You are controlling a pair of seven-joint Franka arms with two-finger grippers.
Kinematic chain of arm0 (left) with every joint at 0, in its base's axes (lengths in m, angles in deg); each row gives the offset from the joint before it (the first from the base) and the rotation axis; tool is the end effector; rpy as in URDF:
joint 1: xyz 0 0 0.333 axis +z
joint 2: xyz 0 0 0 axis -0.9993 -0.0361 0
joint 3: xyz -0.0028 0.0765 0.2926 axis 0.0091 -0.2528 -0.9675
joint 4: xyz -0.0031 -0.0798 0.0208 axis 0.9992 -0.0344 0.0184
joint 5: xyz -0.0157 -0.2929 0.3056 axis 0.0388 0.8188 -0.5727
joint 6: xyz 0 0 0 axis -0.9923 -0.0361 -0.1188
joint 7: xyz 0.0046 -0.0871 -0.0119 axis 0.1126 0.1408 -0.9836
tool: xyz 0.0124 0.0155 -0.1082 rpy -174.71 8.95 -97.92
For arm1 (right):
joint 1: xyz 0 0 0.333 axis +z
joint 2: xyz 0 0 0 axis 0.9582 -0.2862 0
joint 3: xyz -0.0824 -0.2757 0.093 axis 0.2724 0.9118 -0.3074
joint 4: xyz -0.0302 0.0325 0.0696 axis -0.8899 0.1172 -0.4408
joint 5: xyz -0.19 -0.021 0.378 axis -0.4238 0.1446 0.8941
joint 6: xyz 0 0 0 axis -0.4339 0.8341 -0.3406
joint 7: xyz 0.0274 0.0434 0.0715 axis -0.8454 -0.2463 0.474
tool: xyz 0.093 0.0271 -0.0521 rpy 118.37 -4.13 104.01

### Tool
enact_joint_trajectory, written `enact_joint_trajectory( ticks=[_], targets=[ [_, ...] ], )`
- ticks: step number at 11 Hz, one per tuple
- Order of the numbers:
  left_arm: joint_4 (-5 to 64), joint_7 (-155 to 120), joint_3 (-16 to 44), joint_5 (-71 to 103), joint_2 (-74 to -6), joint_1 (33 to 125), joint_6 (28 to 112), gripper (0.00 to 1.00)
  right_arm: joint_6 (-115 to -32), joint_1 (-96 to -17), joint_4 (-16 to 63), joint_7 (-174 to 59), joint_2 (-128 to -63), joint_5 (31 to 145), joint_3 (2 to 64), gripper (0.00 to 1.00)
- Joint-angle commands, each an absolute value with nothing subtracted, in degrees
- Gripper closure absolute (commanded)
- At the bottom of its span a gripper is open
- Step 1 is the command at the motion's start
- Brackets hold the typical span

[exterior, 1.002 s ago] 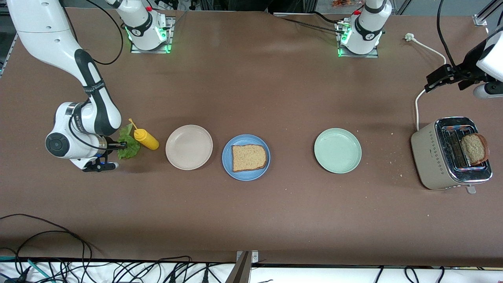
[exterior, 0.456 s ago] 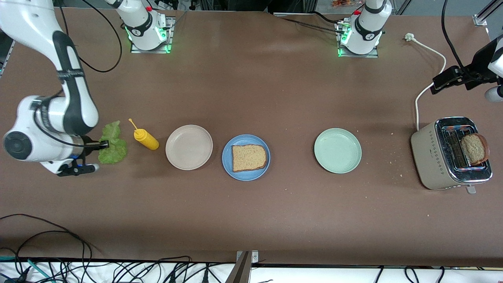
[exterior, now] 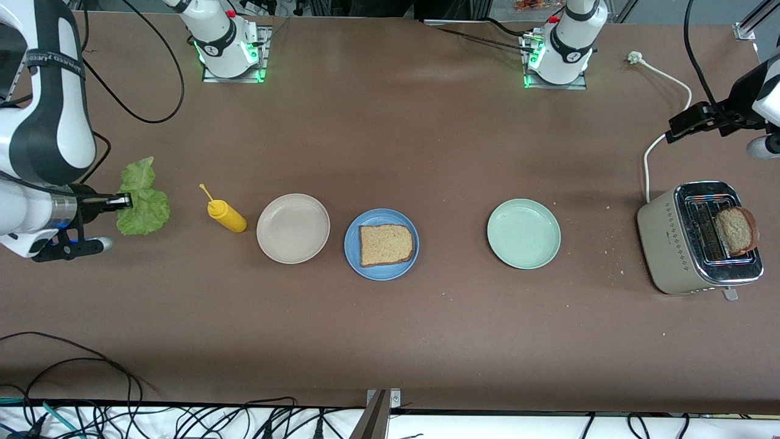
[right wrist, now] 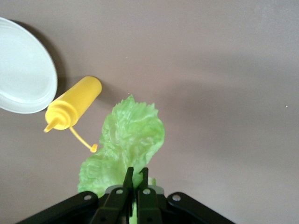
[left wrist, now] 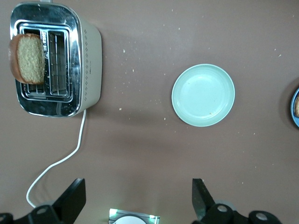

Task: Make sandwich in blue plate with both arms
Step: 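Grasp the green lettuce leaf with the right gripper and lift it, then carry the lettuce with the right gripper and drop it onto the bread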

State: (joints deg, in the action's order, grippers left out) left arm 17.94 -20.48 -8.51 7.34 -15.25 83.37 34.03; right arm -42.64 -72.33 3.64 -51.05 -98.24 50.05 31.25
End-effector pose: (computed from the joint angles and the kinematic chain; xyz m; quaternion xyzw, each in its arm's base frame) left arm 0.5717 -0.0031 0.6099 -0.9947 -0.0812 0.0632 0.0033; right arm 0.6737 -0.0255 0.4085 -0.9810 -0.0774 0.1781 0.0023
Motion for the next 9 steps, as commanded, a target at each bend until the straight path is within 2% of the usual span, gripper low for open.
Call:
enact_joint_trajectory(
  ticks=[1, 4, 7, 9],
  targets=[
    [16.5, -20.1, -7.9, 5.6, -16.5, 82.8, 31.0, 0.00, -39.1, -72.0, 0.3, -58.8, -98.7, 50.4, 25.1, 1.00],
    [16.2, -19.1, -7.7, 5.6, -17.6, 82.2, 31.0, 0.00, -43.5, -71.0, 0.5, -71.7, -99.4, 55.4, 18.6, 1.00],
    [16.3, -17.3, -7.0, 5.7, -17.6, 81.5, 30.3, 0.00, -51.8, -63.2, 0.9, -84.8, -101.5, 58.8, 18.5, 1.00],
    [16.0, -17.1, -6.9, 5.6, -17.6, 81.6, 30.1, 0.00, -61.4, -56.7, 1.1, -97.4, -104.7, 59.1, 18.5, 1.00]
  ],
)
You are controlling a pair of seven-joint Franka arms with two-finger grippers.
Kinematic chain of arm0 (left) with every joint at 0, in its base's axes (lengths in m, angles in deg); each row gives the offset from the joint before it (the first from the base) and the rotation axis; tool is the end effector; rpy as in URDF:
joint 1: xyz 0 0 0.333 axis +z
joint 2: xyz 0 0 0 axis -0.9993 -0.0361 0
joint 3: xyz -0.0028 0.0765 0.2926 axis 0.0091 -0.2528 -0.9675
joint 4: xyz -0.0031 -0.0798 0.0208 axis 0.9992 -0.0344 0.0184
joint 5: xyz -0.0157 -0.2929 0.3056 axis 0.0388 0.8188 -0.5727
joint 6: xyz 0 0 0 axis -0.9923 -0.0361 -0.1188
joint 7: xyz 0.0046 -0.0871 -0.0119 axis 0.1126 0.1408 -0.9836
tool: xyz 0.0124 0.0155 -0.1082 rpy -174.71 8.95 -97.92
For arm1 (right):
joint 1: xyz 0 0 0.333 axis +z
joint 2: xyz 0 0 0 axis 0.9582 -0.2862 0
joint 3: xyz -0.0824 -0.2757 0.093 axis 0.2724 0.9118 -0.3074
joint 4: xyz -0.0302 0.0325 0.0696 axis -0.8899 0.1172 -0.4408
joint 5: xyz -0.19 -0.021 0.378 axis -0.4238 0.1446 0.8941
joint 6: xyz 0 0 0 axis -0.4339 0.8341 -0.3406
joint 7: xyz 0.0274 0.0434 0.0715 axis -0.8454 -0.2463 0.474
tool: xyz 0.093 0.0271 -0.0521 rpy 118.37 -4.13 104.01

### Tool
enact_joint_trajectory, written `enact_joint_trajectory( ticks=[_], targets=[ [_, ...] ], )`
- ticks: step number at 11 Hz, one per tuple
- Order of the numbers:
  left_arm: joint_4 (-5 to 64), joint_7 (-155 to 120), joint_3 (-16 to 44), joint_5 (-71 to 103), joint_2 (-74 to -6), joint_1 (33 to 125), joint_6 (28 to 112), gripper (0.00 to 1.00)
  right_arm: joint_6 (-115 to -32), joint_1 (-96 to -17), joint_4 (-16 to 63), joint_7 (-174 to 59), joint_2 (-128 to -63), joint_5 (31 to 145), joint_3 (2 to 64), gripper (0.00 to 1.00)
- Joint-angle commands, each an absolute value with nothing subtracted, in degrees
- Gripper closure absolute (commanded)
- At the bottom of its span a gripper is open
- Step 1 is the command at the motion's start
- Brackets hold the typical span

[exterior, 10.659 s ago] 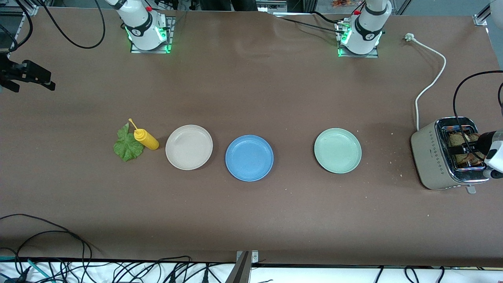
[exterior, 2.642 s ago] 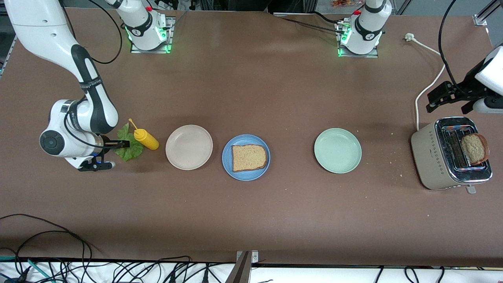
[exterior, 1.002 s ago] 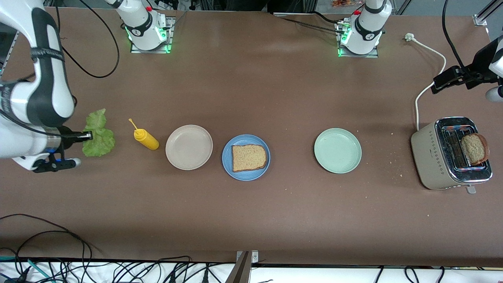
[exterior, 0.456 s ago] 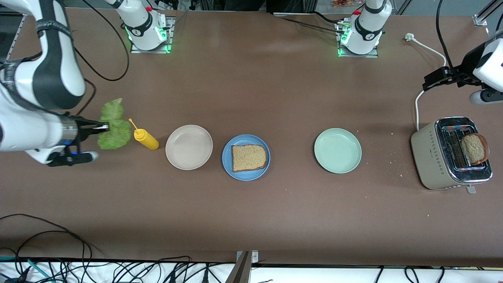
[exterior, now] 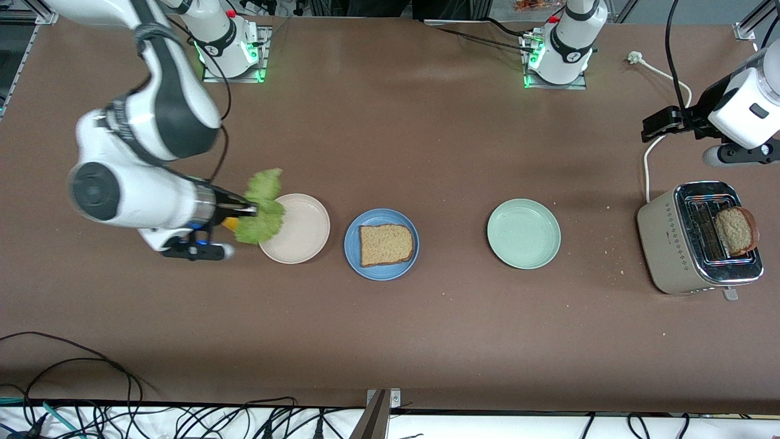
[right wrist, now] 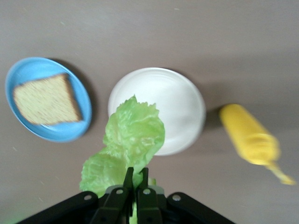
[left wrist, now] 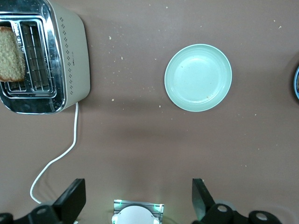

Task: Make sandwich in blue plate with both arms
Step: 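Carry the lettuce with the right gripper and drop it onto the bread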

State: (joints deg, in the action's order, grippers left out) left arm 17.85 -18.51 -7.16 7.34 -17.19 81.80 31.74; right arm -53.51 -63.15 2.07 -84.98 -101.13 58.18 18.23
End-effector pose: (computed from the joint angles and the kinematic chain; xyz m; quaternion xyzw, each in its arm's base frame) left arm 0.5749 -0.0329 0.5885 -0.9943 -0.0387 0.0989 0.0079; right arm 0.6678 0.2307 0.4023 -0.9894 0.0429 0.1228 0.0650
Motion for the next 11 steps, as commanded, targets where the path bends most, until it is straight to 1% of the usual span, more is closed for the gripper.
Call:
enact_joint_trajectory(
  ticks=[1, 6, 9, 10, 11],
  targets=[
    [15.9, -17.0, -7.0, 5.6, -17.6, 81.7, 29.9, 0.00, -66.9, -54.1, 1.1, -102.9, -106.8, 59.0, 18.5, 1.00],
    [15.5, -17.4, -6.4, 5.7, -17.1, 81.6, 29.8, 0.00, -86.8, -44.9, 1.2, -118.3, -115.8, 58.3, 18.7, 1.00],
    [14.0, -17.5, -6.8, 5.9, -17.2, 81.6, 29.8, 0.00, -92.5, -44.5, 1.8, -118.4, -118.3, 56.1, 18.8, 0.99],
    [14.0, -17.5, -6.8, 5.7, -17.2, 81.7, 29.8, 0.00, -92.9, -44.6, 1.9, -118.4, -118.8, 56.2, 18.8, 0.39],
    [14.0, -17.5, -6.9, 5.7, -17.2, 81.8, 29.8, 0.00, -93.5, -44.6, 2.1, -118.3, -119.1, 56.0, 18.8, 0.00]
  ],
)
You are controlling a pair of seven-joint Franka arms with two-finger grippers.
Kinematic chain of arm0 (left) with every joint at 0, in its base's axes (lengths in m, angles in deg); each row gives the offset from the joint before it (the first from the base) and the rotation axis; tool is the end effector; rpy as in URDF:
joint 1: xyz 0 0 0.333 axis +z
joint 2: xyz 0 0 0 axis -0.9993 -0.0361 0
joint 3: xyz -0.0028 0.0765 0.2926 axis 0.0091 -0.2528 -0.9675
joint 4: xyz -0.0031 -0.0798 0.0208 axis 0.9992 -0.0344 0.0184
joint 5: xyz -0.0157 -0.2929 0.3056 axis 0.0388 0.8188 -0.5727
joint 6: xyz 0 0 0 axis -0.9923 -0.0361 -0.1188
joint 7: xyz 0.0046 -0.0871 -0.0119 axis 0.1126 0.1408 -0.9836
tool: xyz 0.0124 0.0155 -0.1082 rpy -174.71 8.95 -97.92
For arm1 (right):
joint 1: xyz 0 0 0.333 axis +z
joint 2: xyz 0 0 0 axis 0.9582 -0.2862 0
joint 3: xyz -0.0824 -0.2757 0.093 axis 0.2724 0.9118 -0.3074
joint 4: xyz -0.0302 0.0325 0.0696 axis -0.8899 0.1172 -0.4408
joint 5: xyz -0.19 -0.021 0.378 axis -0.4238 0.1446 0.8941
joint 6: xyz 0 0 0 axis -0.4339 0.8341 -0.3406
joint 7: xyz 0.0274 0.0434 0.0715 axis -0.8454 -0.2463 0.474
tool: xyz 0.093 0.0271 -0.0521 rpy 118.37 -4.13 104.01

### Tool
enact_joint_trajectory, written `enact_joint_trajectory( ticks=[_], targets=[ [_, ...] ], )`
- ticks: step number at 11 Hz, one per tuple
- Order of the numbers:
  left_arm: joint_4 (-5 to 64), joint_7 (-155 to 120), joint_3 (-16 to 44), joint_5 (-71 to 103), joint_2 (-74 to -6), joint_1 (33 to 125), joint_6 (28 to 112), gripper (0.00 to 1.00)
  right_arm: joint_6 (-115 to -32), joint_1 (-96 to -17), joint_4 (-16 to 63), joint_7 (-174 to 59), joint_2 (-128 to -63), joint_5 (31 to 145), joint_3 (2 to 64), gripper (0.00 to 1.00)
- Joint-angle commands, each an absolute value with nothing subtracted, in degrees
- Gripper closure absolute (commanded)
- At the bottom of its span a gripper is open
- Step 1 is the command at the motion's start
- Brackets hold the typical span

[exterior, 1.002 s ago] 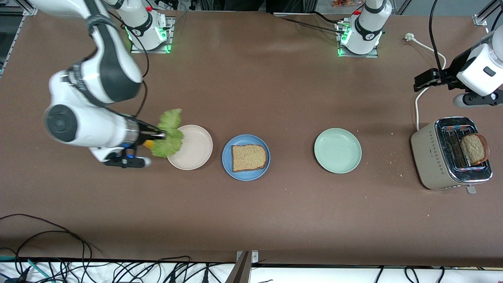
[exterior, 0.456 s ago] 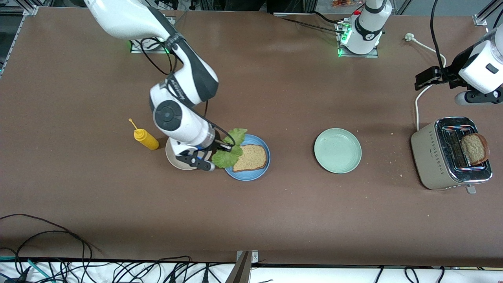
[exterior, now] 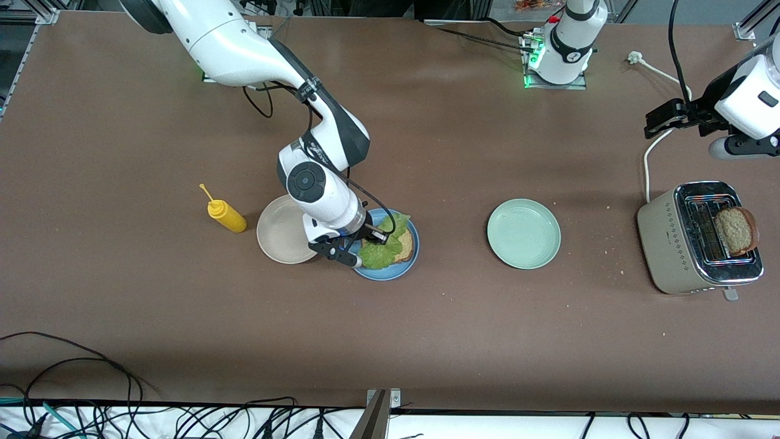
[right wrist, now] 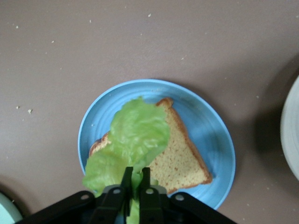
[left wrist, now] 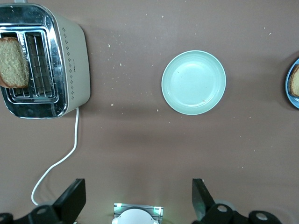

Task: Make sandwich in blue plate with both arms
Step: 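Carry the lettuce with the right gripper and drop it onto the bread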

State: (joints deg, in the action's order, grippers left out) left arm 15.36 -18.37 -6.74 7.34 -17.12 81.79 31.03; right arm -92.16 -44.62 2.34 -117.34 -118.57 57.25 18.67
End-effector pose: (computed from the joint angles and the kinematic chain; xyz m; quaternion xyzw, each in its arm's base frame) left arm 0.5742 -0.0371 0.6092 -0.9960 -0.0337 0.0829 0.0064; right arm 0.6266 0.4541 0.2313 -0.9682 0.2112 0.0087 0.1337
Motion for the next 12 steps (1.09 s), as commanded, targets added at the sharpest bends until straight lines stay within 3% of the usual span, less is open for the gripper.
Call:
enact_joint_trajectory(
  ticks=[1, 4, 7, 9, 12],
  targets=[
    [13.9, -17.4, -6.9, 5.9, -17.3, 82.0, 29.8, 0.00, -93.6, -44.5, 2.0, -118.3, -119.1, 56.0, 18.8, 0.00],
    [13.8, -17.6, -7.1, 6.3, -17.0, 82.4, 29.8, 0.00, -91.8, -44.5, 2.0, -117.5, -116.8, 55.9, 19.0, 0.00],
    [13.8, -17.6, -7.3, 6.3, -17.0, 82.5, 29.7, 0.00, -84.9, -44.6, 2.1, -116.4, -112.2, 50.4, 20.2, 0.00],
    [13.9, -17.6, -7.3, 6.3, -17.1, 82.7, 29.6, 0.00, -76.7, -45.2, 2.1, -111.5, -109.6, 49.1, 21.6, 0.00],
    [13.9, -17.5, -7.1, 6.3, -17.1, 82.6, 29.7, 0.00, -59.8, -45.4, 2.4, -92.3, -103.9, 49.8, 28.8, 0.00]
  ],
)
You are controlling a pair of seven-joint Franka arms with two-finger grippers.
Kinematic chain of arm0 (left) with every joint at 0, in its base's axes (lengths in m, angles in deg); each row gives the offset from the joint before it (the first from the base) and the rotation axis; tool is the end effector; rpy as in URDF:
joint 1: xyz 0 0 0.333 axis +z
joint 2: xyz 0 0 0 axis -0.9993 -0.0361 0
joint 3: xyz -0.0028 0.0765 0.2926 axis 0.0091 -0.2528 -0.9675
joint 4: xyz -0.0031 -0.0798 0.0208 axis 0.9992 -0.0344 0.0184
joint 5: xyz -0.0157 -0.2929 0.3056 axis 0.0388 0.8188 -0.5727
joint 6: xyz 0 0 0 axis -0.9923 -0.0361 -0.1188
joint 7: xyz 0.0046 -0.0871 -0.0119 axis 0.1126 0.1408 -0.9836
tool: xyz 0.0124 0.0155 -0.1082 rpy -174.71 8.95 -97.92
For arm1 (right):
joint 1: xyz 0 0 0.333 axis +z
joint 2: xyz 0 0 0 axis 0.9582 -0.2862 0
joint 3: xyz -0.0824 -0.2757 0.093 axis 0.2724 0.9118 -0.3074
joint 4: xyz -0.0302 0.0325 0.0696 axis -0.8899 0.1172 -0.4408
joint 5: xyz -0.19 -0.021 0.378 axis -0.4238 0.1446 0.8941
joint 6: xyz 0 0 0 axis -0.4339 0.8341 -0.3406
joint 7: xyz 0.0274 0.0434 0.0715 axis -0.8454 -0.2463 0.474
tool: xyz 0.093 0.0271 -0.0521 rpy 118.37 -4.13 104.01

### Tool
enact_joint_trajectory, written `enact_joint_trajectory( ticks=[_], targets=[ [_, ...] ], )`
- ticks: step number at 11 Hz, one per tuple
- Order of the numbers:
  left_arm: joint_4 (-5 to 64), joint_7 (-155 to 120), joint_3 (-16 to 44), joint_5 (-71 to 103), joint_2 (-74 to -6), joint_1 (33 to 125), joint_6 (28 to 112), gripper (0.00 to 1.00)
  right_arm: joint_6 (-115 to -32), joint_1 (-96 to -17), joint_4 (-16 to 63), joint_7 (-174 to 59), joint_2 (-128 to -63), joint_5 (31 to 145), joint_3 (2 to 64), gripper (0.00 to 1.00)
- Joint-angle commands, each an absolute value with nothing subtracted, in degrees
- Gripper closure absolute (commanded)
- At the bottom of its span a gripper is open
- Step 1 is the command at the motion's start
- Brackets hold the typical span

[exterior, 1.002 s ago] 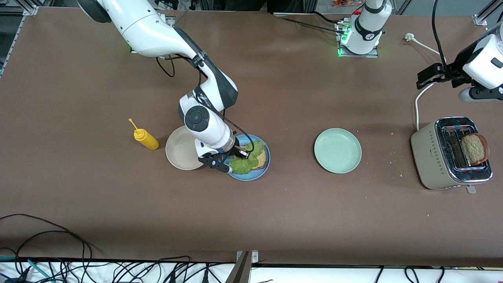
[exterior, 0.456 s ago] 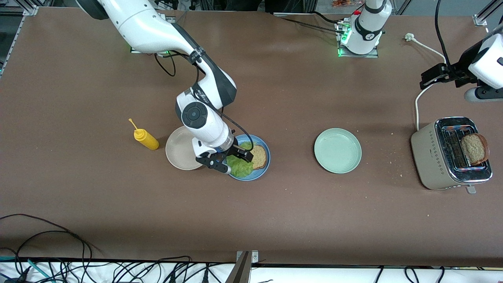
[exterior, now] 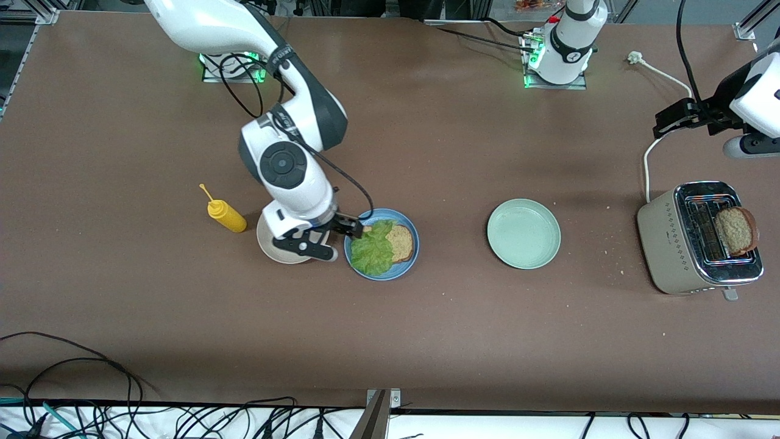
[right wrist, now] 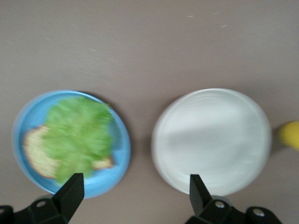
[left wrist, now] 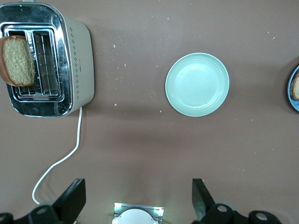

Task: Make sandwich in blue plate with both arms
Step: 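Move the right gripper back toward the yellow squeeze bottle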

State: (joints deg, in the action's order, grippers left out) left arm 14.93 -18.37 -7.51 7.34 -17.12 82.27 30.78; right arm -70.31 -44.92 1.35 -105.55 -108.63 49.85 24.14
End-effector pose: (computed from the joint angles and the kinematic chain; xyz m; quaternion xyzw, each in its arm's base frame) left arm 0.5745 -0.0247 0.6125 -0.9957 -0.0445 0.0814 0.0057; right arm 0.6397 0.3868 0.3305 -0.9949 0.0997 0.0127 0.0048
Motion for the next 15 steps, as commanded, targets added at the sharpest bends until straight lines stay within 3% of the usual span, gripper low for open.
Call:
enact_joint_trajectory(
  ticks=[1, 4, 8, 11, 15],
  targets=[
    [13.9, -17.4, -7.2, 6.1, -17.1, 82.6, 29.7, 0.00, -55.4, -46.3, 3.1, -84.8, -101.5, 50.0, 30.7, 0.00],
    [13.9, -17.4, -7.3, 6.1, -17.1, 82.7, 29.7, 0.00, -51.3, -51.4, 11.4, -66.8, -93.2, 50.1, 34.0, 0.00],
    [14.0, -17.4, -7.3, 5.7, -17.2, 82.6, 29.7, 0.00, -57.8, -52.9, 27.1, -46.4, -83.8, 52.1, 43.7, 0.00],
    [13.9, -17.0, -7.2, 5.7, -17.3, 82.6, 29.9, 0.00, -62.1, -54.0, 31.8, -21.7, -84.8, 62.0, 54.1, 0.00],
    [14.0, -17.0, -7.1, 5.7, -17.3, 82.6, 29.9, 0.00, -62.4, -63.3, 31.7, 7.2, -92.9, 78.6, 54.5, 0.00]
  ],
)
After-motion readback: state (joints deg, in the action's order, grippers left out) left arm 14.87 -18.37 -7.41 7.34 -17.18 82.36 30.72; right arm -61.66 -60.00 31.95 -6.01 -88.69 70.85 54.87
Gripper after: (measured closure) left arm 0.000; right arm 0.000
